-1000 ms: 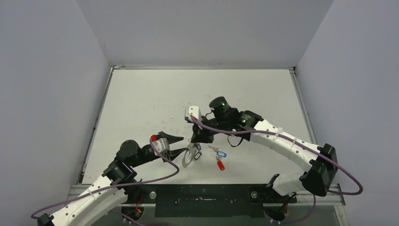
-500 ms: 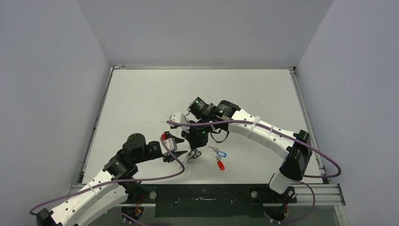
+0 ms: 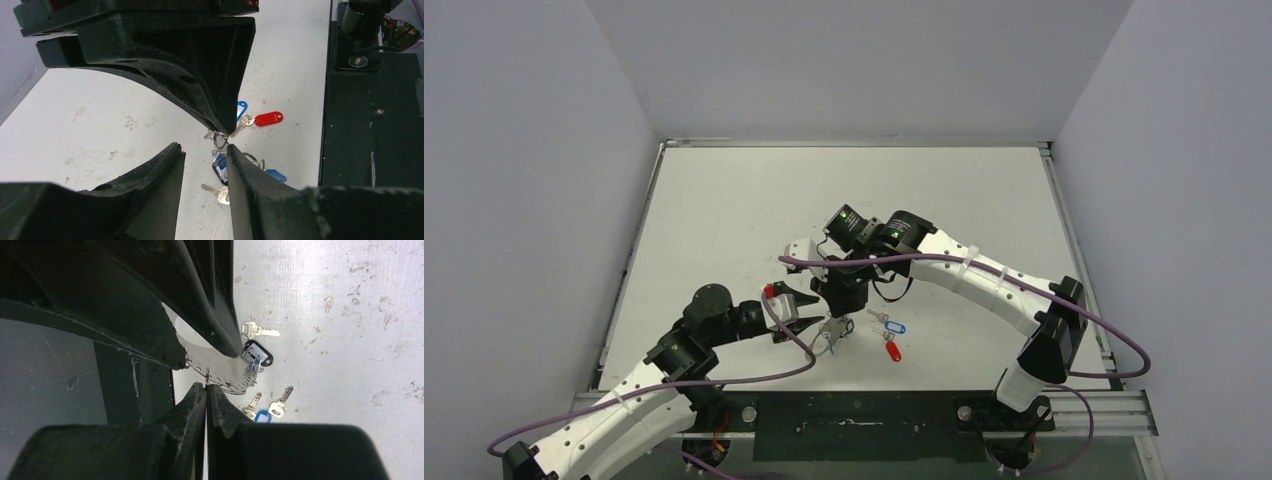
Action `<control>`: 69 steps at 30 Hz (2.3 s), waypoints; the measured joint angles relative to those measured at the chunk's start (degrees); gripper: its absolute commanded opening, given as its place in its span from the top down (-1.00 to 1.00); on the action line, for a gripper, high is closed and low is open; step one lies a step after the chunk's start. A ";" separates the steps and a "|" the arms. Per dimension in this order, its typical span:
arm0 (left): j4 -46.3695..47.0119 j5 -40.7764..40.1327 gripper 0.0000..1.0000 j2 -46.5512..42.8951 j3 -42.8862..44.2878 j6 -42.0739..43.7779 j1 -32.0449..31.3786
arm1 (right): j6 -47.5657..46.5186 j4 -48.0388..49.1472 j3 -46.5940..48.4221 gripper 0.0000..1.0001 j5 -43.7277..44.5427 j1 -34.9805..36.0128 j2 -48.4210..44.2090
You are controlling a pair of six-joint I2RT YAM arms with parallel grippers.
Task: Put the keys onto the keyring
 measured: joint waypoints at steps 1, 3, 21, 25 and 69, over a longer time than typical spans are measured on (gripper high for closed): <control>0.63 0.28 0.34 0.70 -0.07 -0.17 0.00 | 0.00 0.00 0.00 1.00 0.00 0.02 0.00; 1.68 0.87 0.36 2.03 -0.09 -0.44 0.00 | 0.00 0.02 0.00 1.00 -0.02 0.09 0.00; 7.56 5.07 0.67 6.43 -1.62 -2.19 0.00 | 0.04 0.00 0.00 1.00 -0.39 0.44 0.00; 7.72 6.67 0.94 7.13 -1.68 -2.49 0.00 | -0.35 -0.13 0.00 1.00 -0.13 0.57 0.00; 36.92 -0.33 1.00 -0.39 -20.13 -15.76 0.24 | 6.14 60.50 -49.94 0.14 -5.25 -8.35 -31.36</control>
